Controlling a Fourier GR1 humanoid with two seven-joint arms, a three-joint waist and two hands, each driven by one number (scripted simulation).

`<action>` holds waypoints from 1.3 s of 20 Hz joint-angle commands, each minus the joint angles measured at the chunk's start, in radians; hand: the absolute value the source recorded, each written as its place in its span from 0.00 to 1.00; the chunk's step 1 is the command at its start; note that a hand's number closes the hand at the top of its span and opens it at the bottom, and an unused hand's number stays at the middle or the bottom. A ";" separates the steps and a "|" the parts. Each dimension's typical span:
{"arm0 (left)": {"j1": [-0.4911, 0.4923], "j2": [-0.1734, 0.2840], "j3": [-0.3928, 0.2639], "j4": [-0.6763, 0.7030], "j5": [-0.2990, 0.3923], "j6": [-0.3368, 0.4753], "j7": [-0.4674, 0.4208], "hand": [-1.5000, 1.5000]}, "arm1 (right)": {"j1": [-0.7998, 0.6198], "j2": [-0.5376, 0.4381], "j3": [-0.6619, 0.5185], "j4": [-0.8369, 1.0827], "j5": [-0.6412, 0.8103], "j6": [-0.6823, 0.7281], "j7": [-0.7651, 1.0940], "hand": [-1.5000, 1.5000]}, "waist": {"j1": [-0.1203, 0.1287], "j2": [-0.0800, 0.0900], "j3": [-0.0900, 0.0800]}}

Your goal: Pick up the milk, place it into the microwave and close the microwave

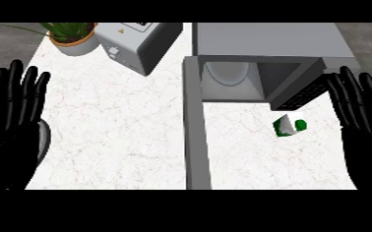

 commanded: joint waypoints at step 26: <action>0.455 -0.072 -0.076 -0.008 0.228 -0.130 -0.180 0.00 | 0.169 -0.025 -0.231 0.361 -0.107 0.309 -0.271 0.00 | 0.014 0.005 0.042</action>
